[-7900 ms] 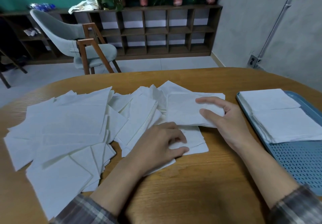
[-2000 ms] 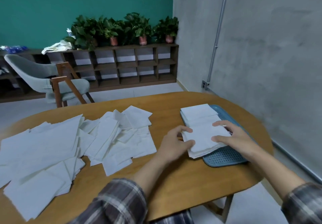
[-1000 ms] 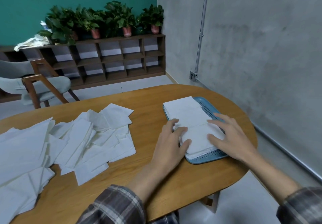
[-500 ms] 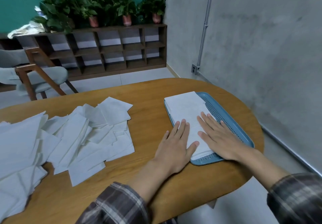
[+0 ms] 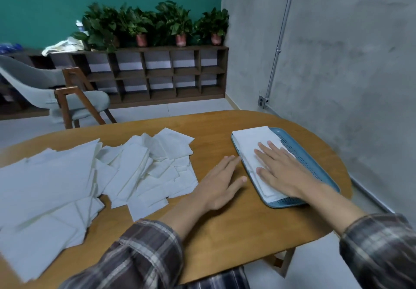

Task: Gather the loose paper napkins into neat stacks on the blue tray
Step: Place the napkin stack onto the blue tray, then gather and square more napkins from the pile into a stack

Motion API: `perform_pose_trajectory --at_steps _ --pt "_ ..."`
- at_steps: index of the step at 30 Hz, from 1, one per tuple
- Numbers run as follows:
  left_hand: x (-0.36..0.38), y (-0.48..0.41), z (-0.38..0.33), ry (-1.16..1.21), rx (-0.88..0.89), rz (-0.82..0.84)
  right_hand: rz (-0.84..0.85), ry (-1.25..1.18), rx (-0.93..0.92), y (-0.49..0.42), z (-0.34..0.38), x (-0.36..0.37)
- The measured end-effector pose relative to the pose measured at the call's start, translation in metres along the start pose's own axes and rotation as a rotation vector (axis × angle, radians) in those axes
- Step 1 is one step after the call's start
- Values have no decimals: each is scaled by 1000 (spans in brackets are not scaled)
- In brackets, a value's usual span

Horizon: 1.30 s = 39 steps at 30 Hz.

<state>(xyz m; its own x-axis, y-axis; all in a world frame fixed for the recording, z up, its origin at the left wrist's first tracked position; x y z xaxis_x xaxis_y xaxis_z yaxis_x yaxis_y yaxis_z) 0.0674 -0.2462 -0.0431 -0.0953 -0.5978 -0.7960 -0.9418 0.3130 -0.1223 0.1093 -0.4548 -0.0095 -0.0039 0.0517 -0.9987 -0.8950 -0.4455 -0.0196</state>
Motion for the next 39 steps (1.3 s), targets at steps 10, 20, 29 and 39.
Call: perform_pose_trajectory --at_steps 10,20,29,39 --pt "-81 93 91 -237 -50 -308 -50 -233 -200 -41 140 15" --pt "-110 110 143 -148 -148 -404 -246 -583 -290 -82 194 44" --pt "-111 109 143 -163 -107 -469 -295 -777 -352 -99 198 55" --pt "-117 116 131 -32 -53 -483 -251 -1082 -341 -97 191 42"
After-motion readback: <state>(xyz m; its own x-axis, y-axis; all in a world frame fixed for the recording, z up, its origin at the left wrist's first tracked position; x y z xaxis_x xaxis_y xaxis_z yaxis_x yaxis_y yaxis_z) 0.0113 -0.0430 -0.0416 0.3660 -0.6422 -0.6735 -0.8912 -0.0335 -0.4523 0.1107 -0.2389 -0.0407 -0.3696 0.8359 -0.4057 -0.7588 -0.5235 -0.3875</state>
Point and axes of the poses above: each hand's wrist, its own y-axis away from the middle knuckle, its own x-axis out of the palm, z = x × y, the point moved 3 cm from there along -y, towards the middle knuckle, and after that the axes turned 2 degrees about -z, right-handed, at the moved point
